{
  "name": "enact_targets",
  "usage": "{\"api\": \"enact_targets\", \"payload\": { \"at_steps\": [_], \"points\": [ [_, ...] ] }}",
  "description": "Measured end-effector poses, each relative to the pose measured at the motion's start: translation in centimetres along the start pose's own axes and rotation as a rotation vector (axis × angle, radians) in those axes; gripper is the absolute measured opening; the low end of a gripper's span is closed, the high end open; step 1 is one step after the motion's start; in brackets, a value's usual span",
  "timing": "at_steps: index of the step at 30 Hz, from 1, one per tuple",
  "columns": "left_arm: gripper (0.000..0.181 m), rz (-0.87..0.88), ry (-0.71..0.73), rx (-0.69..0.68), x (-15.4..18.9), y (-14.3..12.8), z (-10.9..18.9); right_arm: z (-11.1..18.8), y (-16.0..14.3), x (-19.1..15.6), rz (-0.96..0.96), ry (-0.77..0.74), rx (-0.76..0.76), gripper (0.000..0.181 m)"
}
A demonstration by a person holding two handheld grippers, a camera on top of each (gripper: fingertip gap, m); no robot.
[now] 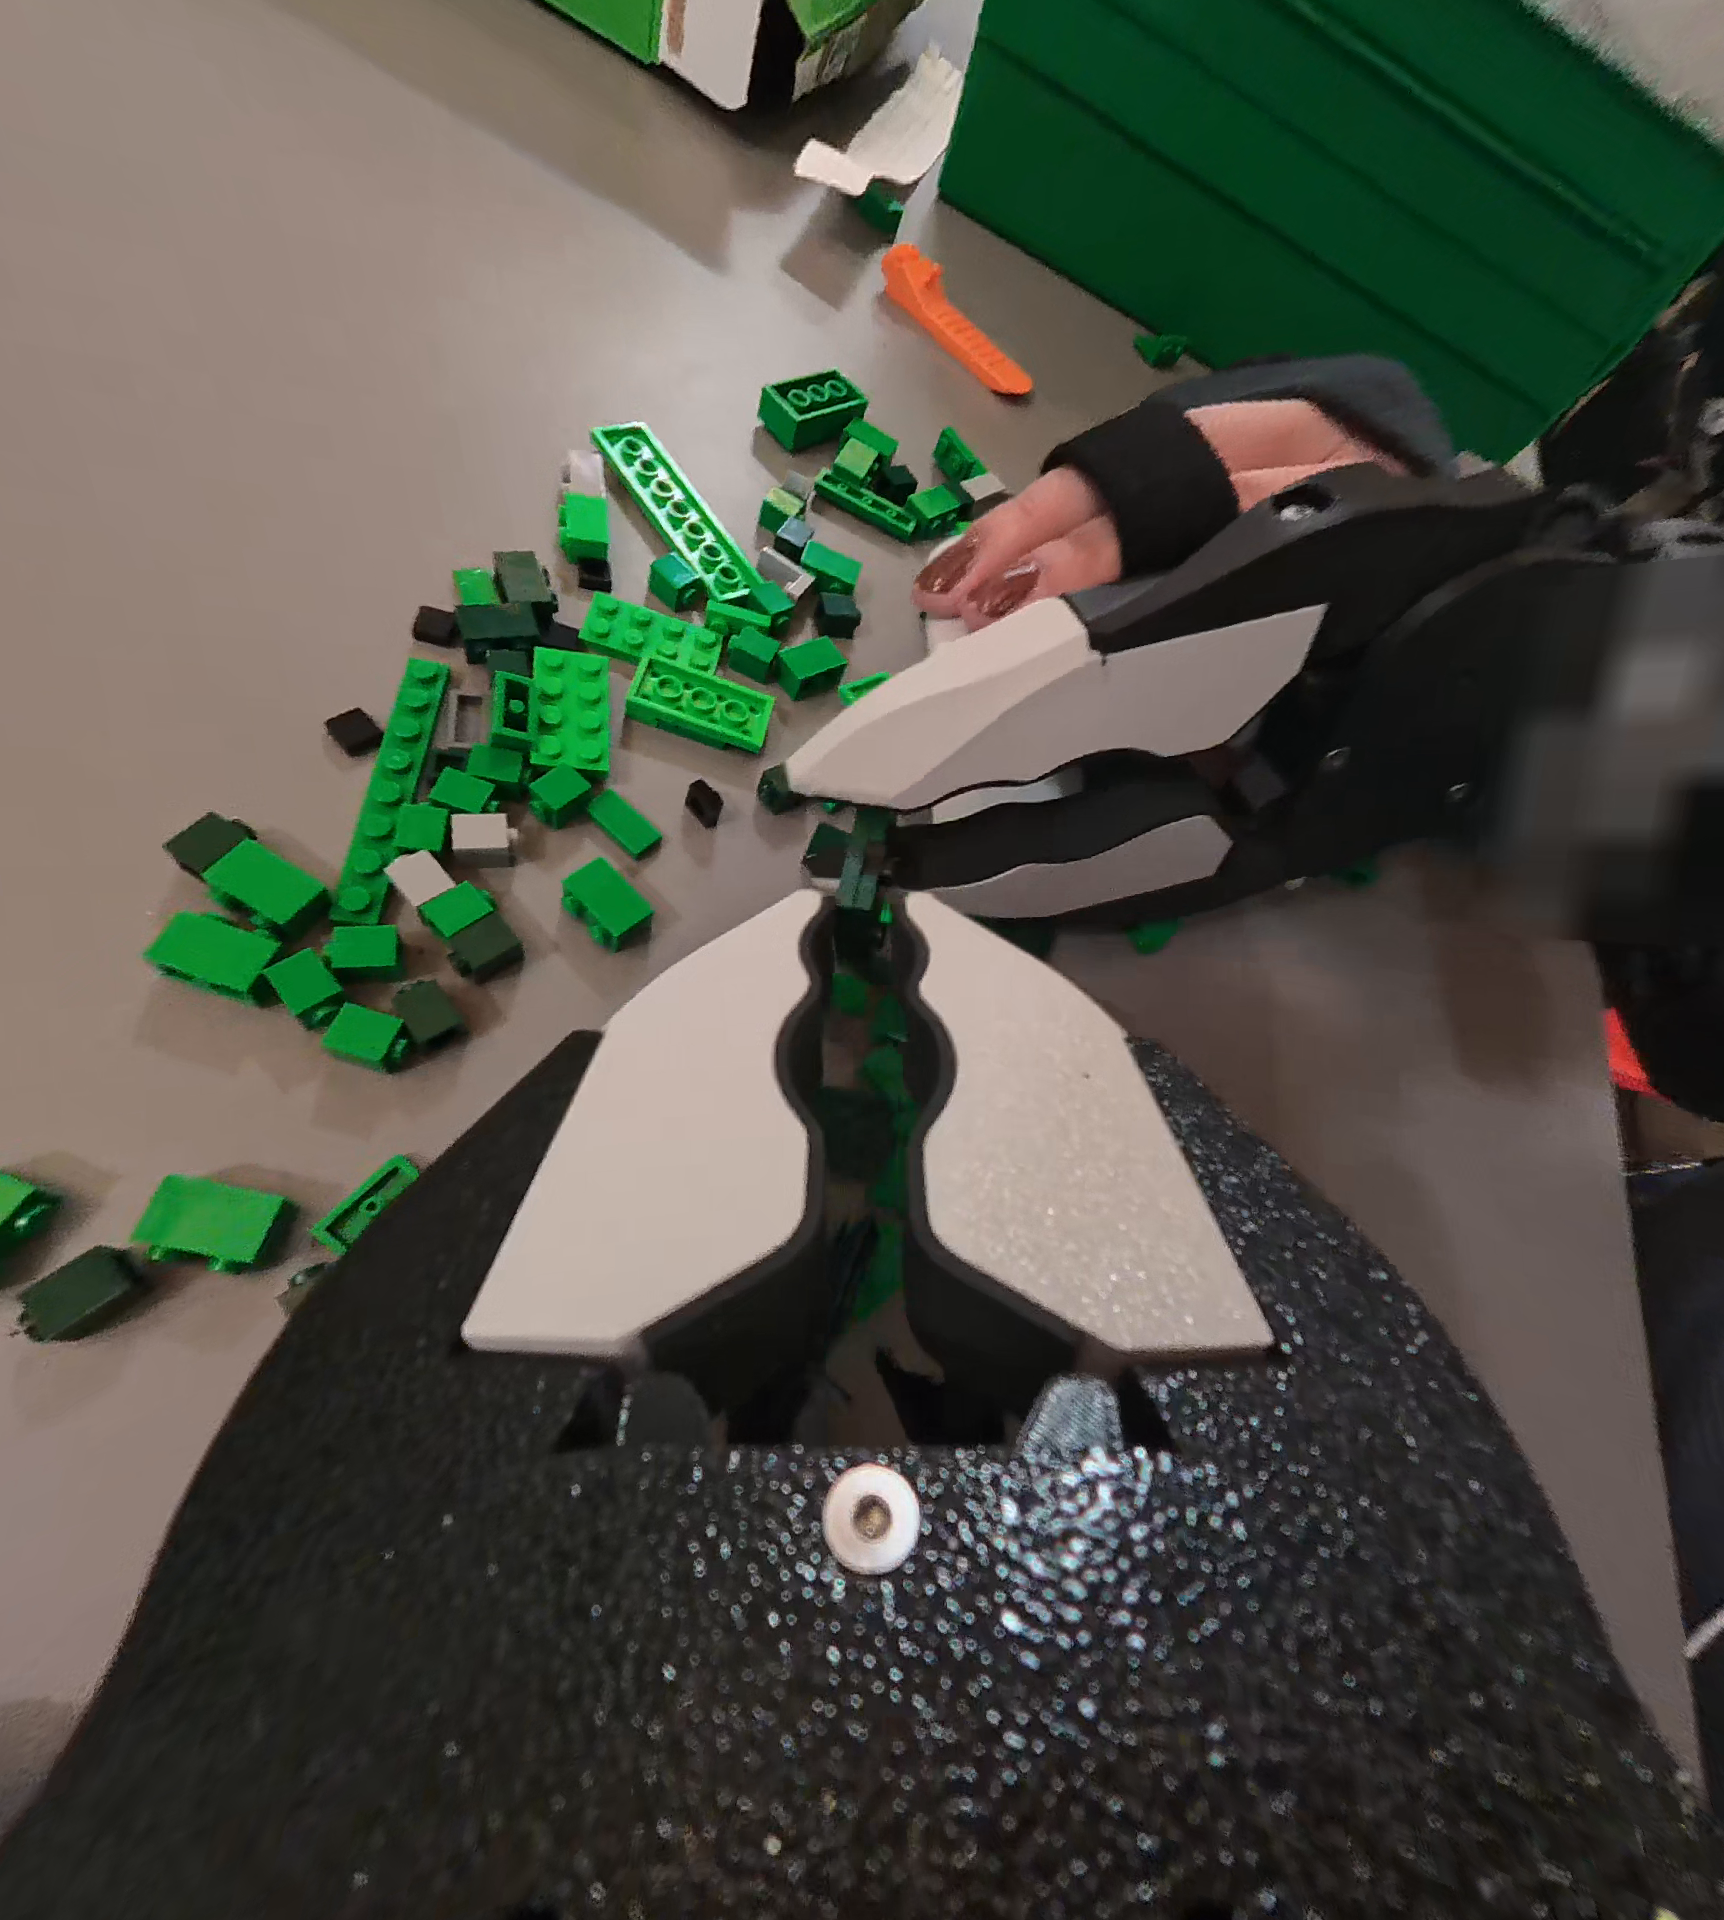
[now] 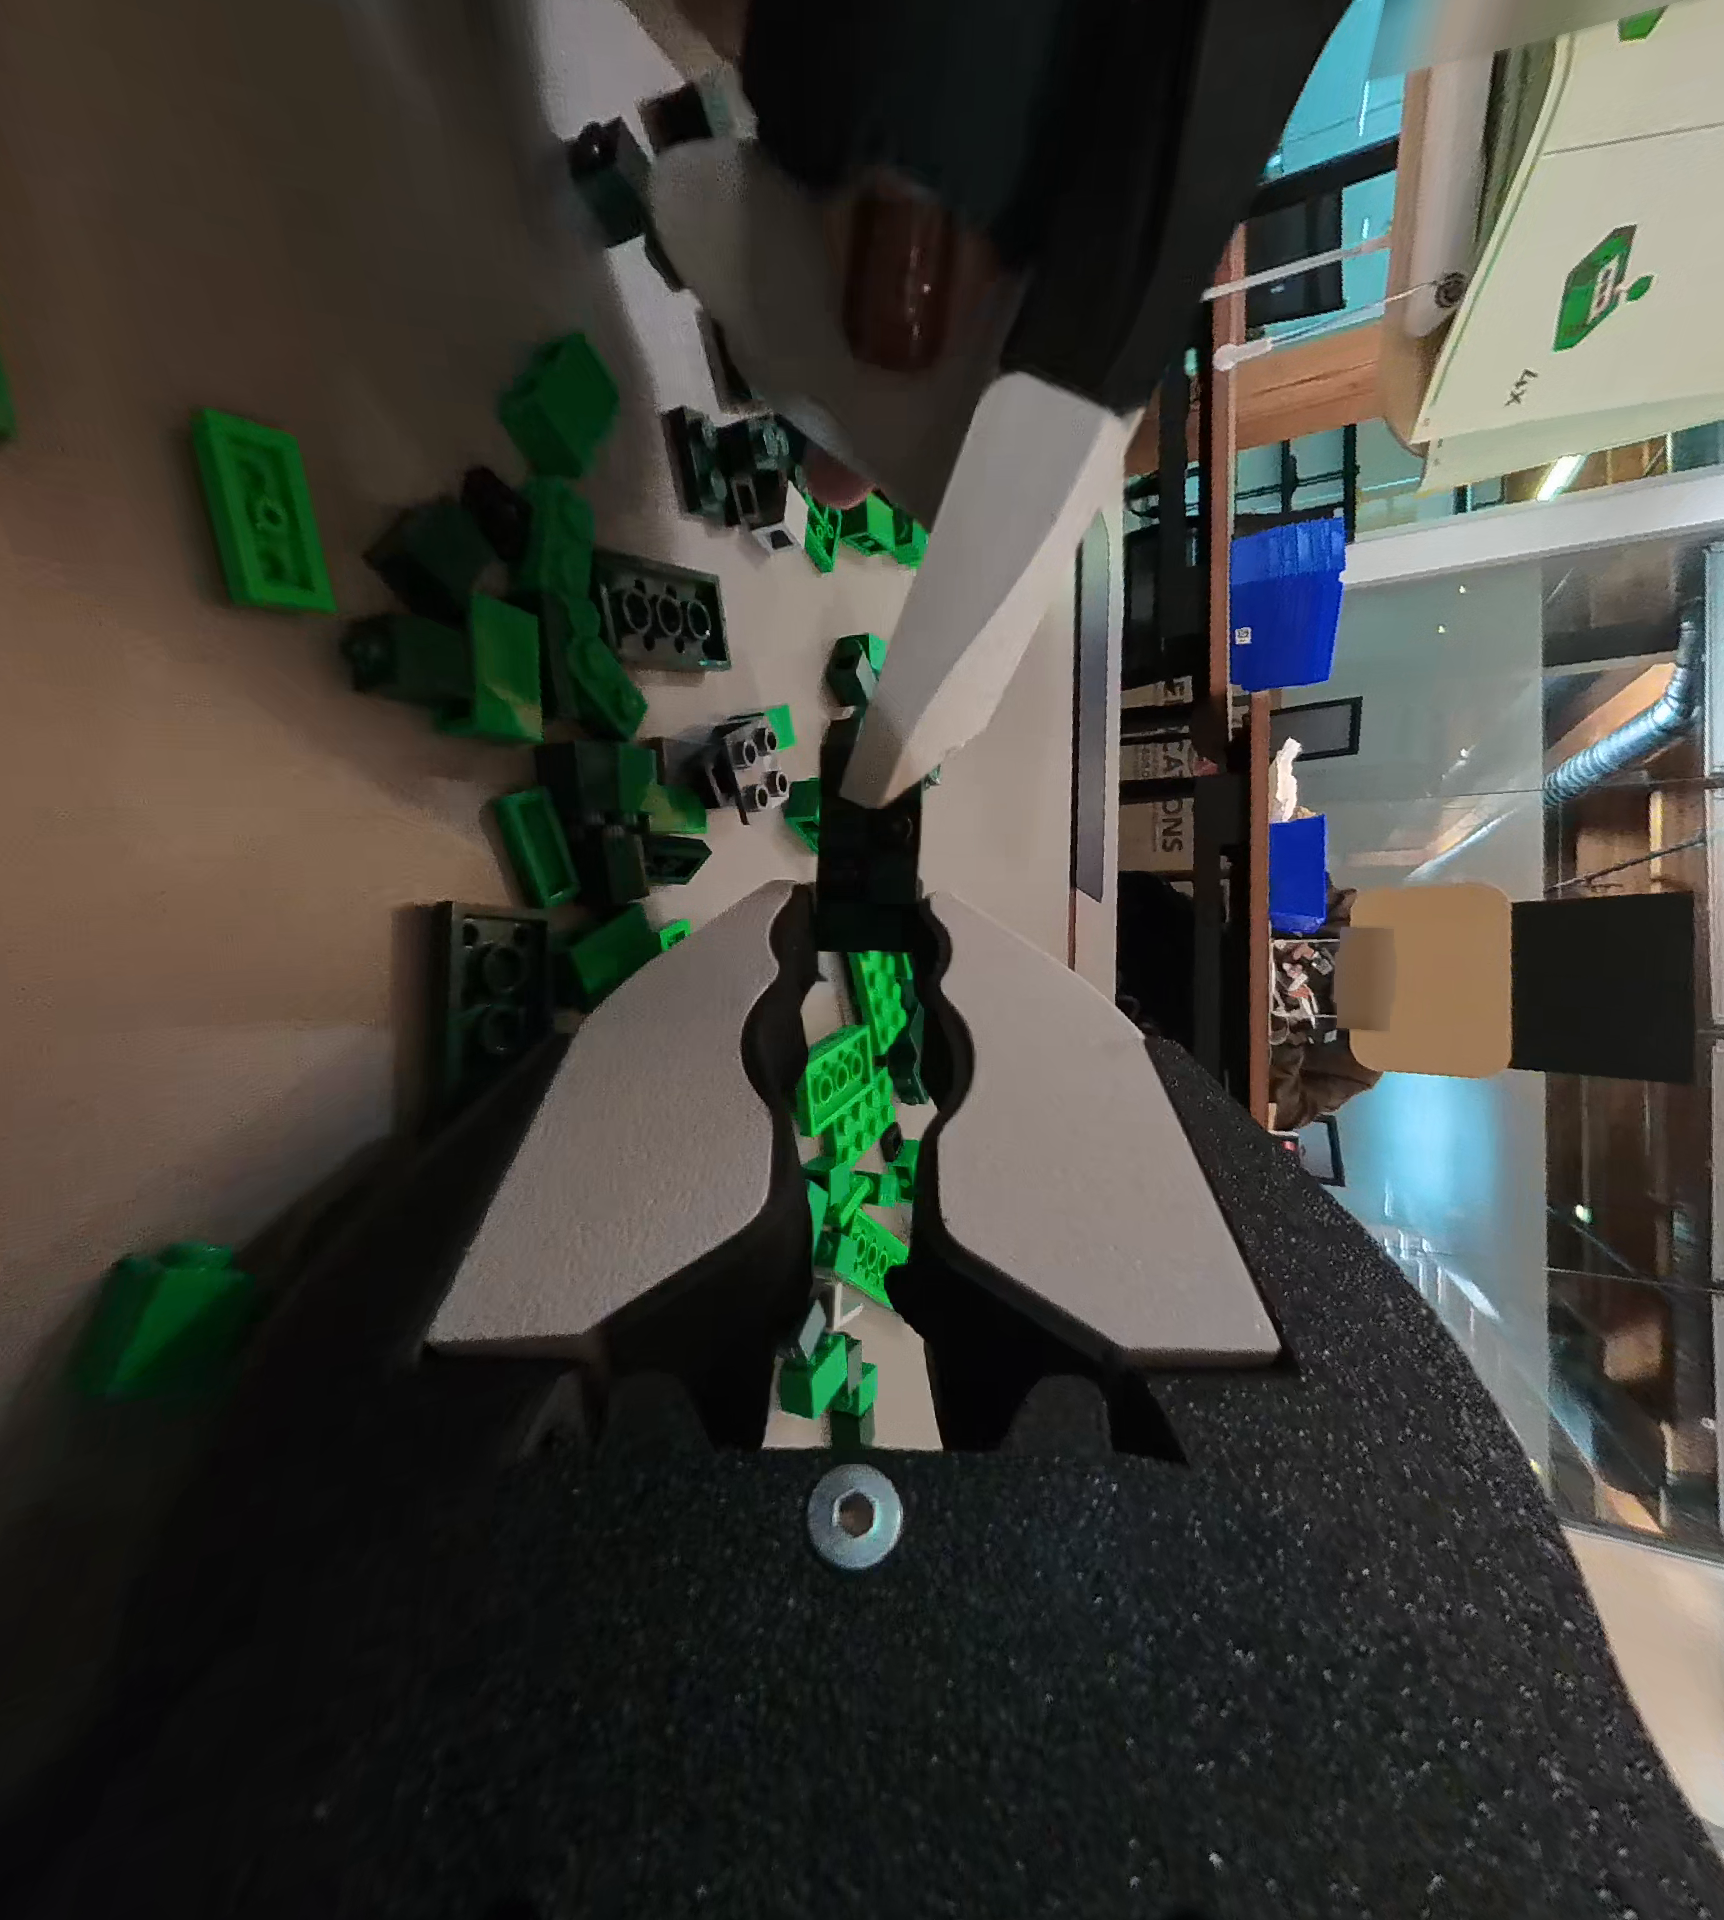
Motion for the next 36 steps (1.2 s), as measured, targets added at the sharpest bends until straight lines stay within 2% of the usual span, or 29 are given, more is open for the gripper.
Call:
{"api": "enact_targets", "payload": {
  "at_steps": [1,3,12,15,17,27,33,36],
  "points": [
    [0.01,0.009,-0.013,0.004,0.1,0.0,0.0,0.0,0.0,0.0,0.002,0.002,0.0,0.017],
    [0.017,0.025,-0.026,-0.013,0.2,-0.3,-0.3,0.0,0.1,-0.2,0.009,0.008,-0.001,0.017],
    [0.007,0.069,-0.071,-0.009,0.8,0.1,-0.4,0.3,0.5,0.0,-0.018,0.005,0.039,0.017],
    [0.007,0.105,-0.093,-0.022,1.3,0.0,-0.8,0.2,1.1,-0.2,-0.038,0.021,0.049,0.025],
    [0.007,0.121,-0.093,-0.021,1.3,0.0,-0.8,0.1,1.0,-0.5,-0.026,0.029,0.033,0.018],
    [0.007,0.21,-0.109,0.017,0.9,0.2,-0.4,0.1,1.1,-0.1,-0.05,0.003,0.029,0.018],
    [0.007,0.371,-0.175,0.066,0.4,0.0,-0.3,-0.4,1.0,0.4,0.189,-0.169,-0.045,0.018],
    [0.007,0.424,-0.202,0.109,0.1,0.4,-0.2,-0.5,1.0,0.9,0.222,-0.222,-0.059,0.018]
  ]
}}
Point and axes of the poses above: each gripper's, where its closed fingertips meet, z back along the fingers, y out of its top, x = y × z across the jaws, the point moved 1 cm from there along z, back along the fingers, and after that the axes turned 10 degrees about -z, right-handed, at the moved point
